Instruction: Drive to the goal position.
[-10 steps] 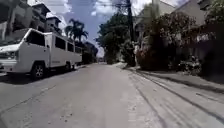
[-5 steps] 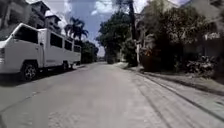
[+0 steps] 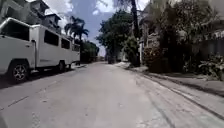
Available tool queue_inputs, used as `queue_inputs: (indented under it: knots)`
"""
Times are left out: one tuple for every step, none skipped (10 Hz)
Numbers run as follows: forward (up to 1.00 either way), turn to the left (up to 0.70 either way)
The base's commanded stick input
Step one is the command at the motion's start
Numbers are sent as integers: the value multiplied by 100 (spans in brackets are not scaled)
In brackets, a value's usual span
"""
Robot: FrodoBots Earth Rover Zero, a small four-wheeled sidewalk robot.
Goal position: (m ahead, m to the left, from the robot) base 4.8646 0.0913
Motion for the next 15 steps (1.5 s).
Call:
queue_inputs:
  knots:
    - [98,0]
    - [98,0]
    - [98,0]
    - [98,0]
    - [98,0]
    - [98,0]
    - [98,-7]
    - [98,-35]
    - [98,-21]
    - [98,0]
    - [98,0]
    - [98,0]
    - [98,0]
    - [98,0]
    - [98,0]
